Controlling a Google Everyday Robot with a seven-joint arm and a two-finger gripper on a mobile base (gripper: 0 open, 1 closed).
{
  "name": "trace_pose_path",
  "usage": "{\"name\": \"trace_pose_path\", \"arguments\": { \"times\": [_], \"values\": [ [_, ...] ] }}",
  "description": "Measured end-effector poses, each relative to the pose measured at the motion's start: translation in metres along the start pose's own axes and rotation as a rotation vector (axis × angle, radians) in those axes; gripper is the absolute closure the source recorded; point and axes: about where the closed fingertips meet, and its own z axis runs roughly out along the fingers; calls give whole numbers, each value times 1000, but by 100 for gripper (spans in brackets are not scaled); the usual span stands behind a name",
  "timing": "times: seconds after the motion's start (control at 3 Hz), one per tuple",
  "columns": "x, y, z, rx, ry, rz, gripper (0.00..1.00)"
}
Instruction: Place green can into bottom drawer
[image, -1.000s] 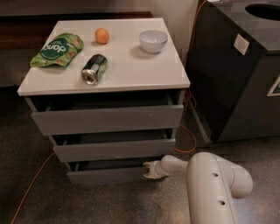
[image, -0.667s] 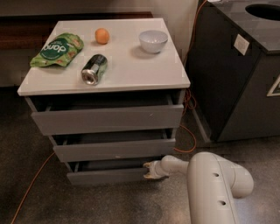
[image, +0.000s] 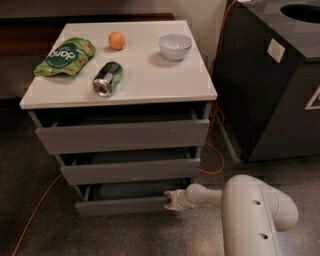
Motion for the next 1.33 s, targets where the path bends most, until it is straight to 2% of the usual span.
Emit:
{"name": "trace_pose_path", "arguments": {
  "times": [0.33, 0.67, 1.0, 1.33],
  "values": [
    [-1, -1, -2, 0, 0, 0, 100],
    [-1, -1, -2, 0, 0, 0, 82],
    [-14, 34, -7, -16, -29, 23, 51],
    [-15, 32, -9, -16, -29, 23, 28]
  ]
}}
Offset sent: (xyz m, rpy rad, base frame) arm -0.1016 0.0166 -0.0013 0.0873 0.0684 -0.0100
